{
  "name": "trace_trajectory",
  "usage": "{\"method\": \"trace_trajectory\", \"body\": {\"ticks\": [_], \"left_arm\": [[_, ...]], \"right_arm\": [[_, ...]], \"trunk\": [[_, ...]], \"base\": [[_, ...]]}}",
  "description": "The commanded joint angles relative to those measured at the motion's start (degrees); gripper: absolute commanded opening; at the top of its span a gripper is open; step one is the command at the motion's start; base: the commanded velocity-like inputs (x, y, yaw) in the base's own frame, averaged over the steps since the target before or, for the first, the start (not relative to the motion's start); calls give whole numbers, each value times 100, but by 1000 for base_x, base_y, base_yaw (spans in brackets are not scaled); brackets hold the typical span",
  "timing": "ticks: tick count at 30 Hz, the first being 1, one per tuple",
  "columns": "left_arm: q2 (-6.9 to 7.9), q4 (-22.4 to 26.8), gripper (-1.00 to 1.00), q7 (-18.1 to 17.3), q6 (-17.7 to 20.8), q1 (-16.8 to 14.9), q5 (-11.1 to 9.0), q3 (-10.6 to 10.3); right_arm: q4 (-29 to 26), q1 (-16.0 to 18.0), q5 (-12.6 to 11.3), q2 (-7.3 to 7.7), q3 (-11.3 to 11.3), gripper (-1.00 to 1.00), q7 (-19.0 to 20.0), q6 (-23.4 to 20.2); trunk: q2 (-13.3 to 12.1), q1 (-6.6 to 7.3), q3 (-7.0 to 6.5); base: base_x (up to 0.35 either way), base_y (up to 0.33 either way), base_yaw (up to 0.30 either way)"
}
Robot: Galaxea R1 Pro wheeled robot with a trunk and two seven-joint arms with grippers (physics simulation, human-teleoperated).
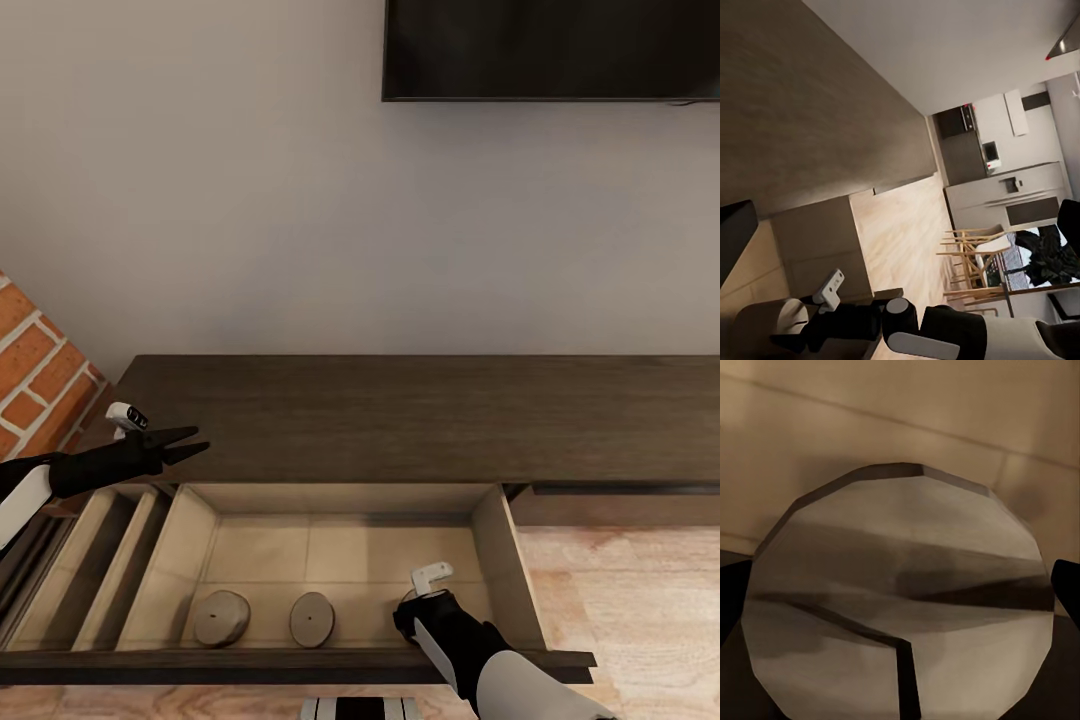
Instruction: Place each of the two pumpkins and all three candles from the living room inside a cabinet in the living room (use any cabinet), then make sure every cabinet is closed, and position the cauldron so it is next to a table in the living room.
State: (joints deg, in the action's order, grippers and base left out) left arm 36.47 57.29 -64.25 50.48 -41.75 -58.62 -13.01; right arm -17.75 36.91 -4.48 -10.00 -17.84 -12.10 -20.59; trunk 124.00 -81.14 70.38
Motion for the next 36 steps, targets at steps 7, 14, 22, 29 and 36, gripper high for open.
{"method": "trace_trajectory", "body": {"ticks": [7, 14, 22, 29, 36], "left_arm": [[0, 1, 100, 0, 1, 0, 0, 0], [0, -5, 100, 0, -1, 1, 0, 0], [0, -8, 100, 0, 1, 0, 0, 0], [0, -11, 100, 0, 3, 0, 0, 0], [0, -15, 100, 0, 3, 0, 0, 0]], "right_arm": [[1, 0, 2, 0, -1, -100, -3, -7], [8, 0, 0, 0, -1, 100, -20, -6], [8, 0, 0, 0, -1, 100, -13, -10], [8, 0, 0, 0, -1, 100, -12, -15], [8, 0, 0, 0, -1, 100, -5, -15]], "trunk": [[80, -44, 36], [80, -44, 36], [80, -44, 36], [80, -44, 36], [80, -44, 36]], "base": [[0, 0, 0], [0, 0, 0], [0, 0, 0], [0, 0, 0], [0, 0, 0]]}}
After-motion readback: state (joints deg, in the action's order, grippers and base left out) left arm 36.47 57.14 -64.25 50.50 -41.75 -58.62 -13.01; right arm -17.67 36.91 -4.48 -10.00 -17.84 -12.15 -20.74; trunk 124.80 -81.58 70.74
